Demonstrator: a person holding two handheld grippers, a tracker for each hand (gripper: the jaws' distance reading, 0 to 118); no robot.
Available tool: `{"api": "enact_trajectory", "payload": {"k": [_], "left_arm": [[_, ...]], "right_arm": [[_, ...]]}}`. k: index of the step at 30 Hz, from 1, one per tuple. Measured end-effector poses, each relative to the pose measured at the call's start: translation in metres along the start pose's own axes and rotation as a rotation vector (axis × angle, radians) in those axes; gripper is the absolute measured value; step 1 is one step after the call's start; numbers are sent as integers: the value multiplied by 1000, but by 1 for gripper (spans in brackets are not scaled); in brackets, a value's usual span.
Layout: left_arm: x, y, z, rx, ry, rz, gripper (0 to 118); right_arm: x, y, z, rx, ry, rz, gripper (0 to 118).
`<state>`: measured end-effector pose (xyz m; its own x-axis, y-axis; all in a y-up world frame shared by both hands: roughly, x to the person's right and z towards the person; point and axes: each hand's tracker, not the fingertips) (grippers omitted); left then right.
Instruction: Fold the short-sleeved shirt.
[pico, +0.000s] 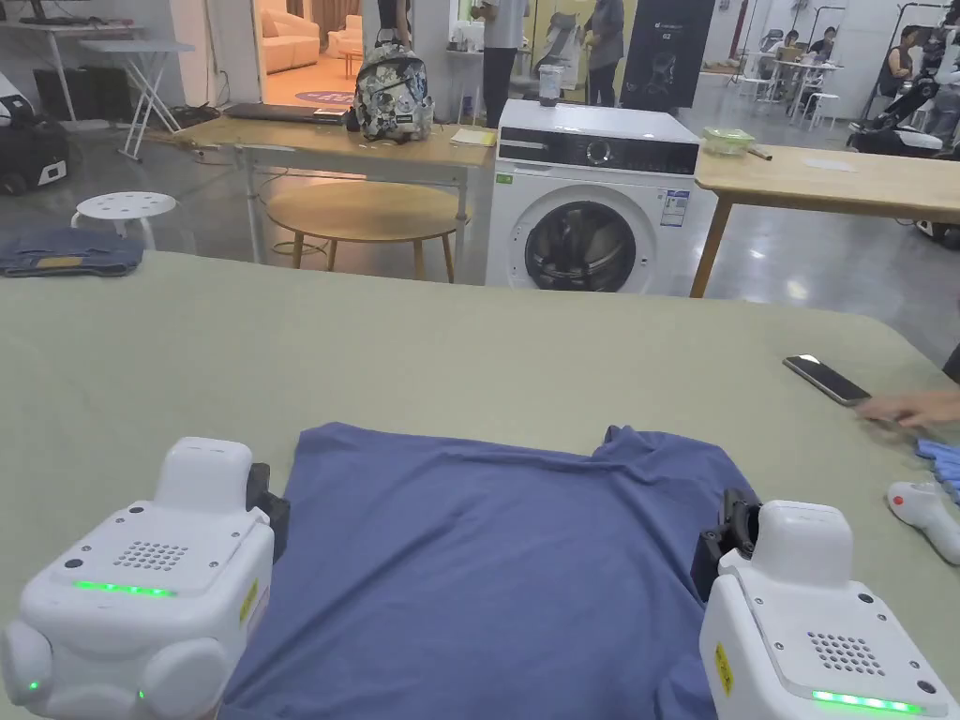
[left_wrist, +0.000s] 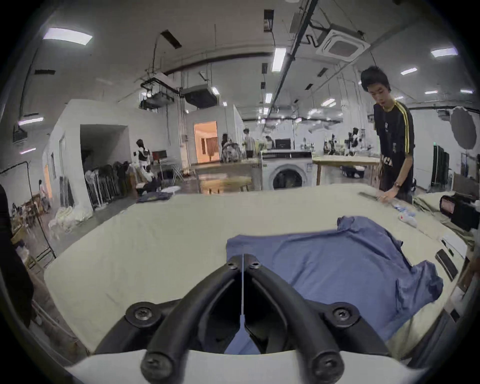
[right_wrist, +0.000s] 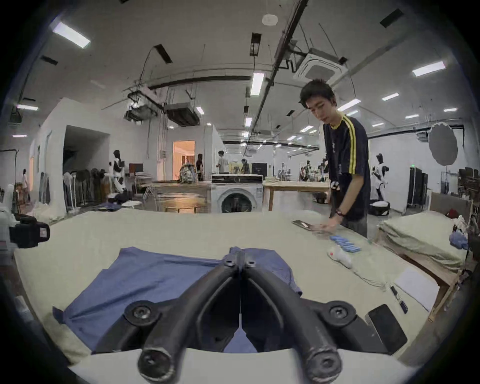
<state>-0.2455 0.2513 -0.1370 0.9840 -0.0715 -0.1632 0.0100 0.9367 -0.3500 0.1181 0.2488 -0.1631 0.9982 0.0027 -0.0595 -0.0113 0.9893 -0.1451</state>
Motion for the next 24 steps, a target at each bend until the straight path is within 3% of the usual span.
{"api": "enact_trajectory", "payload": {"k": [11,12,14,16,17,19,24], "left_arm": [[-63,-46,-24,-537,-89,132,0],[-68,-51,-26,-580,-91,150,3],[-70,-58,-26,-644,-89,169,24],[-73,-67,-29,-671,-54,168,54],[-74,-70,-32,-678,-49,175,52],[-75,-79,-39,-719,-21,195,62],[-66,-101,-61,-797,-15,211,62]], "right_arm": [[4,-26,-11,-125,9,19,0],[4,-29,-13,-149,11,20,0],[6,-34,-18,-193,11,15,0],[8,-38,-19,-223,8,5,0],[9,-40,-20,-232,5,4,0],[11,-46,-21,-251,0,5,0],[14,-56,-23,-286,-5,5,0]]}}
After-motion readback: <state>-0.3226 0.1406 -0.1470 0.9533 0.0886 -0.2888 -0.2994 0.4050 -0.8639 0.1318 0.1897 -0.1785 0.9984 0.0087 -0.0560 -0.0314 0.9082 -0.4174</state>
